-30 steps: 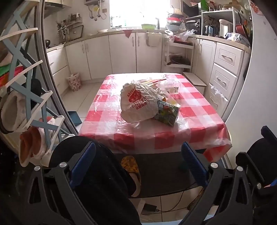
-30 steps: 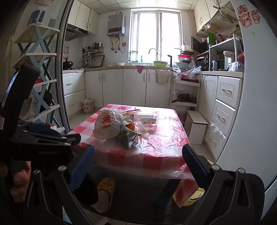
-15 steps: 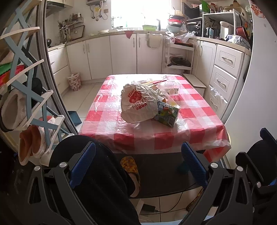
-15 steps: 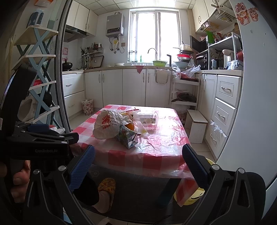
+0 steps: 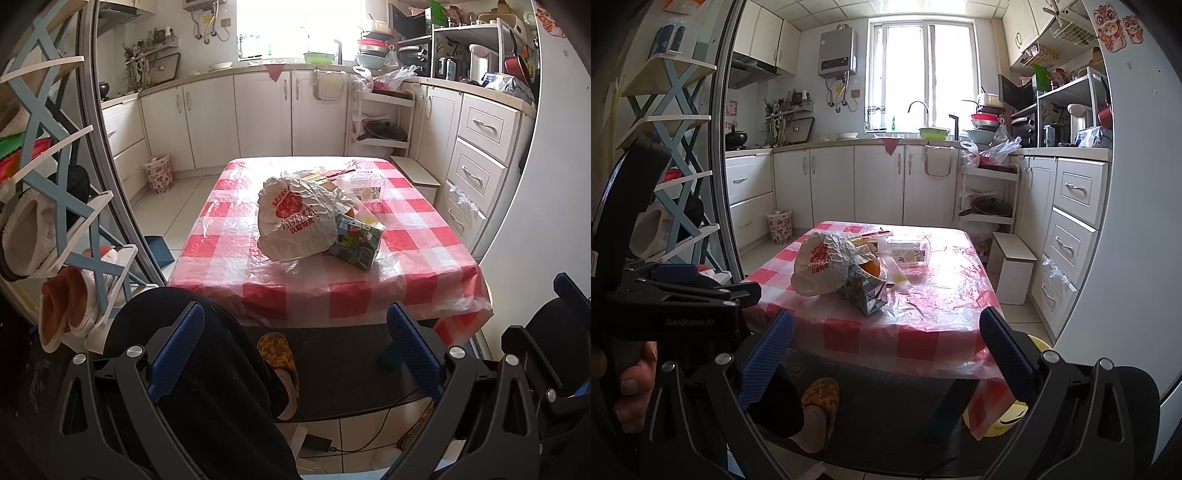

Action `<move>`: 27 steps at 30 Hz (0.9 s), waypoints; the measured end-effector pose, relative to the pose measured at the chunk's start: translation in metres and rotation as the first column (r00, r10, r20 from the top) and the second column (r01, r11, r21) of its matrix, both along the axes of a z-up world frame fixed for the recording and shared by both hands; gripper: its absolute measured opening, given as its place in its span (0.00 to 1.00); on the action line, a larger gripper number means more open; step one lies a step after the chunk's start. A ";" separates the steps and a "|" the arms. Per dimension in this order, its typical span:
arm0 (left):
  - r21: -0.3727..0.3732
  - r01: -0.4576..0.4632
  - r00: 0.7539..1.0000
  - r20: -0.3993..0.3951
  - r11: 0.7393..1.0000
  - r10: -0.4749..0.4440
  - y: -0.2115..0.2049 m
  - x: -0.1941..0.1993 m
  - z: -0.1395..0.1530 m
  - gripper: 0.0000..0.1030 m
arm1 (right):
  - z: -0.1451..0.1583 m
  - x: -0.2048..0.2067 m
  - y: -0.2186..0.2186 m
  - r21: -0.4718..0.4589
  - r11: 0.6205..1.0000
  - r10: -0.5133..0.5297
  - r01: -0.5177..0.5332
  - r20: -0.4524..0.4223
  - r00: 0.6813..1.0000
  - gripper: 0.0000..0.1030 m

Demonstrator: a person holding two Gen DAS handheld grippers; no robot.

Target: Collect trash

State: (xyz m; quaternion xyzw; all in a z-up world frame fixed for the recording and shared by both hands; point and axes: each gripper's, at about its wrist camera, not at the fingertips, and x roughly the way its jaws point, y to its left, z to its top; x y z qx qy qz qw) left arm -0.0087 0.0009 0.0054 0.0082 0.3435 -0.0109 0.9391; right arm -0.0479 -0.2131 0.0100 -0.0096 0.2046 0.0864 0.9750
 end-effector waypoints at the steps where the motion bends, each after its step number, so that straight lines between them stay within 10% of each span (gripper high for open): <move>1: -0.001 0.000 1.000 -0.001 1.000 0.000 0.000 0.000 0.000 0.92 | 0.000 0.000 0.000 0.000 1.000 -0.001 0.001 -0.001 1.000 0.94; 27: -0.004 -0.005 1.000 -0.003 1.000 0.005 0.001 0.000 -0.002 0.92 | -0.001 0.000 0.001 0.003 0.999 0.034 -0.034 -0.019 0.999 0.94</move>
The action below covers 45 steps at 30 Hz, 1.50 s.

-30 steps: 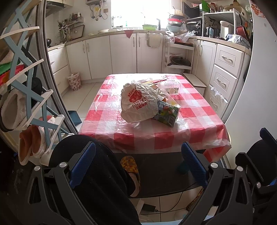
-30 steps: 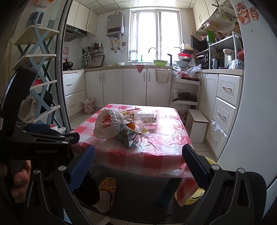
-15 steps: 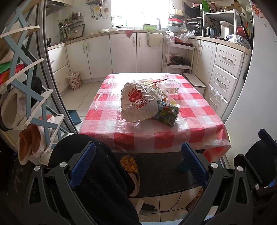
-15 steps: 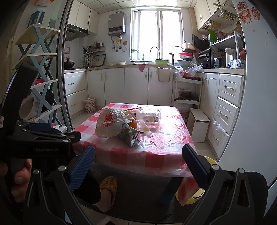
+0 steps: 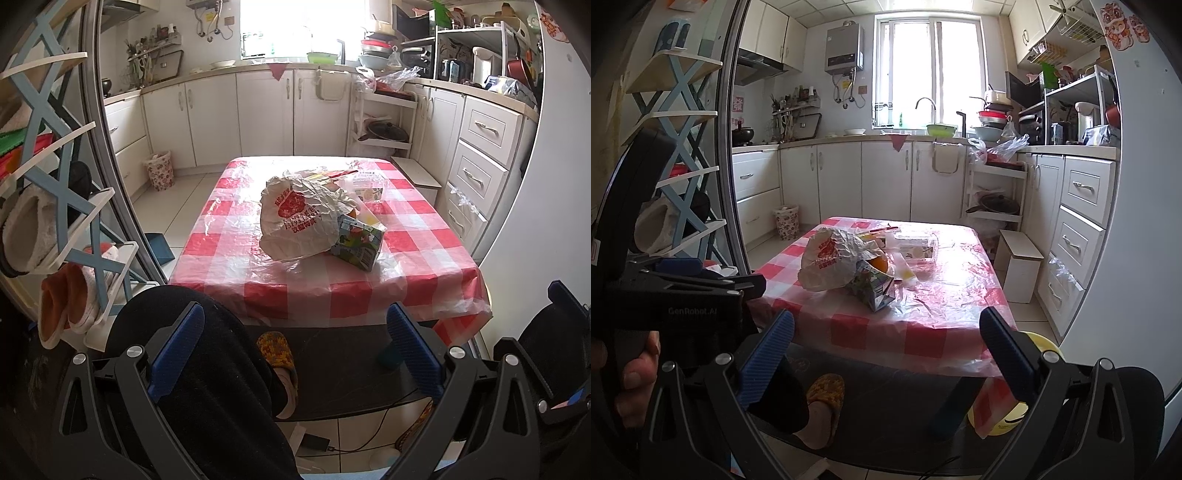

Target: Collect trash

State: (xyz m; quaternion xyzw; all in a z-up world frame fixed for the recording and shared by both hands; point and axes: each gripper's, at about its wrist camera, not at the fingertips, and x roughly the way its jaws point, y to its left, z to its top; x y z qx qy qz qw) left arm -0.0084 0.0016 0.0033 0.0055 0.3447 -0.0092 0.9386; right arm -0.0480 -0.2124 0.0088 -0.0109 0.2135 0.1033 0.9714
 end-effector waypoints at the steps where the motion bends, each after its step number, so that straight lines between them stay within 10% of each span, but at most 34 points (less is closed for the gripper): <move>1: -0.001 0.000 1.000 0.000 1.000 0.000 0.000 0.000 0.000 0.92 | 0.000 0.000 0.000 0.000 1.000 0.001 -0.001 -0.001 1.000 0.94; 45: -0.045 -0.031 0.999 0.015 0.999 0.031 0.020 0.013 0.014 0.92 | 0.009 0.024 0.021 -0.036 0.996 0.080 -0.081 -0.029 0.996 0.94</move>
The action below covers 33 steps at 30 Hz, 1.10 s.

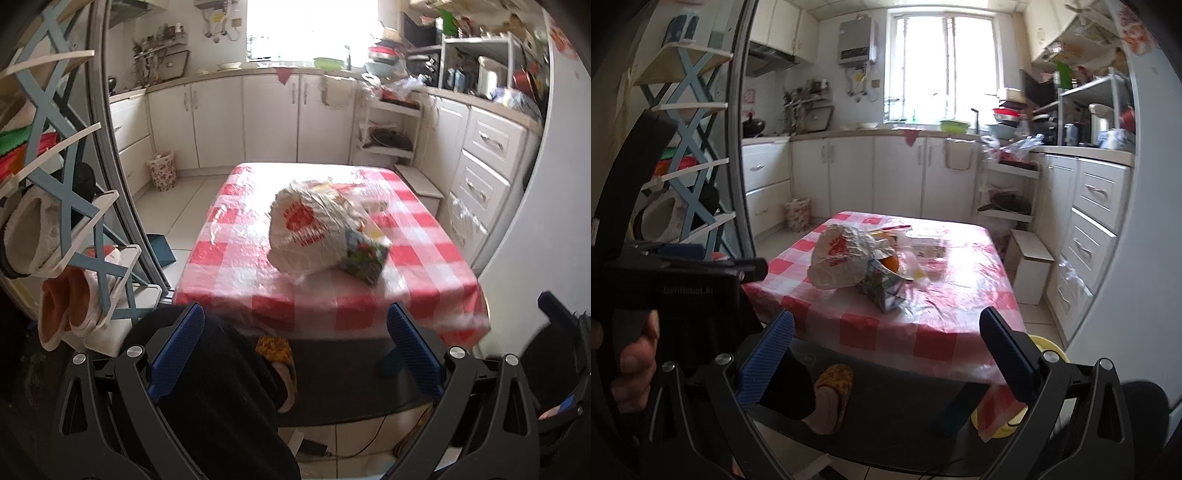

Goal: Collect trash
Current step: 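Grasp the white plastic bag with the left gripper while the right grasps the milk carton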

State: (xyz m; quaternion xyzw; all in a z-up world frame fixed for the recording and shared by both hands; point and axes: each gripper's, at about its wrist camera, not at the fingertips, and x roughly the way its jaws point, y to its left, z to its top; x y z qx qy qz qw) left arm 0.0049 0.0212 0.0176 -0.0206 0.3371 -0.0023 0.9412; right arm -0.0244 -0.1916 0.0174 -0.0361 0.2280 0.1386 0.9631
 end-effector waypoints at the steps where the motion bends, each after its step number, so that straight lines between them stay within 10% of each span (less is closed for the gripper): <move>1: -0.015 -0.018 1.000 0.000 1.000 0.018 0.005 0.009 0.002 0.92 | 0.002 0.006 0.002 -0.006 1.000 0.012 -0.012 0.006 1.000 0.94; 17: -0.135 -0.169 0.967 -0.213 0.976 0.138 0.021 0.189 -0.053 0.92 | -0.067 0.156 0.029 -0.149 0.946 0.263 -0.289 -0.172 0.949 0.93; 28: -0.287 -0.266 0.934 -0.312 0.920 0.173 0.055 0.246 -0.099 0.92 | -0.092 0.188 0.036 -0.103 0.932 0.309 -0.348 -0.276 0.910 0.66; 33: -0.404 -0.183 0.946 -0.322 0.896 0.048 0.051 0.256 -0.105 0.27 | -0.097 0.194 0.037 -0.067 0.930 0.327 -0.362 -0.304 0.895 0.43</move>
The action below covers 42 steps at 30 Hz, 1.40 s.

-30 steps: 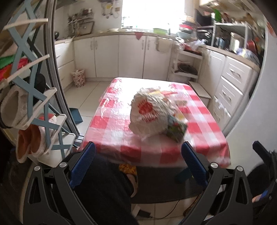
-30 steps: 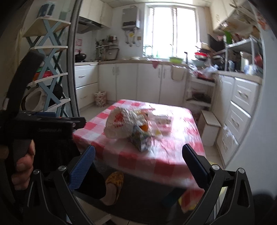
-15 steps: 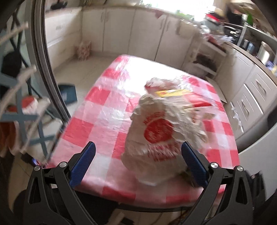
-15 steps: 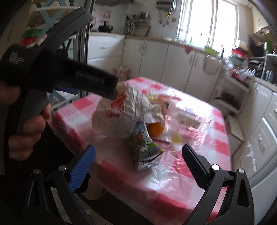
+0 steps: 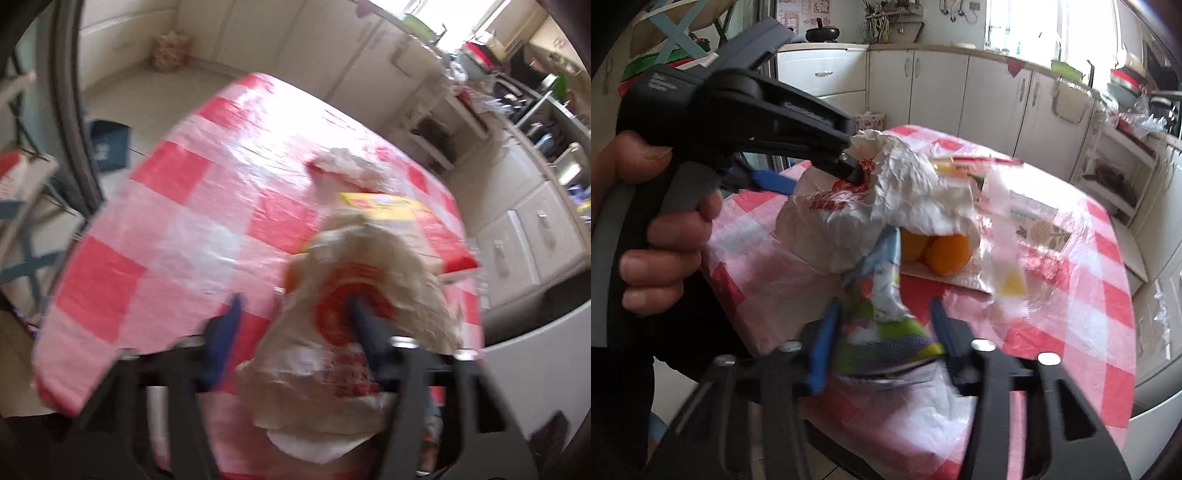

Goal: Collect trash
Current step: 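Grasp the white plastic bag with the left gripper while the right grasps the milk carton, then carry the milk carton to the yellow bin and open the right gripper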

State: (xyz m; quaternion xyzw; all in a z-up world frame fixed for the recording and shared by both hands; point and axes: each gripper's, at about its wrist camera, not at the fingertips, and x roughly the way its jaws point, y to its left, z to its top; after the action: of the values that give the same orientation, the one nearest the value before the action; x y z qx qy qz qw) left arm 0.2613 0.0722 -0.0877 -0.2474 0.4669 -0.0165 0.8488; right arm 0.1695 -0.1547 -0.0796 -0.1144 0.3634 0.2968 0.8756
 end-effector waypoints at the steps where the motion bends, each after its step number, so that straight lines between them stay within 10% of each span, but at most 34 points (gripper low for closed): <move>1: 0.006 0.005 1.000 0.004 1.000 -0.005 -0.001 0.000 0.001 0.21 | 0.001 0.000 0.000 0.001 1.000 0.001 -0.001 0.000 1.000 0.43; 7: 0.027 0.004 0.994 0.110 1.000 -0.007 -0.004 -0.015 0.022 0.05 | 0.010 -0.008 -0.006 0.046 0.999 0.003 -0.004 0.021 1.000 0.42; 24: -0.023 0.061 0.926 0.376 0.998 -0.048 -0.012 -0.067 0.084 0.03 | 0.043 -0.027 -0.063 0.081 0.985 -0.164 0.154 0.124 0.979 0.42; 42: 0.063 0.394 0.830 0.403 0.917 -0.385 -0.198 -0.073 0.113 0.03 | 0.036 -0.035 -0.198 -0.067 0.841 -0.525 0.537 0.135 0.840 0.42</move>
State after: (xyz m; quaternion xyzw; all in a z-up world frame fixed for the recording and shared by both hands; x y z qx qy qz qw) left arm 0.1881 -0.1260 0.0254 -0.1477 0.3200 -0.2453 0.9031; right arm 0.1341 -0.3529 -0.0438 -0.0700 0.3460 0.0166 0.9355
